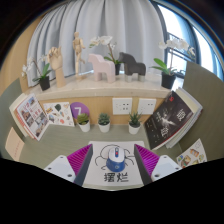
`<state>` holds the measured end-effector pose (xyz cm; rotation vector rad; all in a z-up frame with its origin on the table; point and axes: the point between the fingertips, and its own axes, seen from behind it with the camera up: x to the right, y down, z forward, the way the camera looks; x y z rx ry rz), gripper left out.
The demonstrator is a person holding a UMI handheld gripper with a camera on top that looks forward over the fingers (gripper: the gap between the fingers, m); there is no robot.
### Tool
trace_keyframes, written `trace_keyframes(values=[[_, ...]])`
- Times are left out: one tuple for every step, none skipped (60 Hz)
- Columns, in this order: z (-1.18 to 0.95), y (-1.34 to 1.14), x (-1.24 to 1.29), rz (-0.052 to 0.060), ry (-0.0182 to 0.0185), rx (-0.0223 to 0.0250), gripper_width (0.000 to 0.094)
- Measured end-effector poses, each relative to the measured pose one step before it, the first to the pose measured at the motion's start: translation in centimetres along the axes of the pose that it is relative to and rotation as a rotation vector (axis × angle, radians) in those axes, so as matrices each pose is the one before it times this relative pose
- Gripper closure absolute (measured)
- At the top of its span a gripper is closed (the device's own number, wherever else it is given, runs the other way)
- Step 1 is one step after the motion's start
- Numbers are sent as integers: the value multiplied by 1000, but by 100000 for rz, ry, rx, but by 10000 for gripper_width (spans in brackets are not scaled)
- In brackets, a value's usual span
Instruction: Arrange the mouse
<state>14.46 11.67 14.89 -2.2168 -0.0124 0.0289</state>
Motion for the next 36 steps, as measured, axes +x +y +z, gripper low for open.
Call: trace_keyframes(values=[[-690, -301, -244, 387, -238, 518, 115], [-673, -288, -277, 245, -282, 690, 113], [-652, -301, -302, 125, -339, 863, 114], [-620, -282, -315, 46, -373, 904, 116], [-629, -188, -380, 11, -567, 686, 118], [-547, -162, -340, -28, -445, 504, 118], [-547, -101, -333, -133, -358, 413, 116], [-510, -68, -307, -221, -193, 344, 116], [-502, -29, -261, -302, -91, 260, 116], [-498, 18, -274, -353, -31, 163, 116], [-496, 52, -278, -392, 39, 128, 117], [-484, 73, -257, -455, 164, 249, 115], [-489, 55, -243, -398, 262, 335, 116], [-485, 50, -237, -243, 266, 386, 116], [-562, 61, -334, -57, 350, 354, 118], [-462, 87, -276, 166, 19, 292, 117], [-476, 107, -264, 288, -166, 126, 118], [-483, 118, -332, 303, -216, 303, 118], [-470, 113, -305, 291, -190, 377, 118], [-461, 104, -293, 290, -130, 355, 116], [-451, 121, -276, 198, -52, 325, 115], [-463, 121, -274, -46, 40, 196, 117], [-464, 165, -271, -282, 80, 39, 118], [-449, 212, -263, -327, 34, -44, 118], [-440, 218, -280, -164, -62, -8, 118], [-443, 230, -290, -95, -94, 0, 118], [-428, 226, -347, -141, -68, 86, 119], [-435, 159, -330, -400, 17, -5, 118], [-410, 224, -303, -346, 57, 20, 117], [-403, 281, -271, -303, -1, -39, 118], [-420, 291, -303, -299, -47, -107, 115], [-380, 311, -288, -343, -163, -68, 116], [-380, 309, -337, -336, -279, -59, 117], [-386, 297, -387, -275, -405, -27, 117], [-397, 292, -408, -246, -440, -14, 117], [-381, 296, -408, -204, -427, -36, 119]])
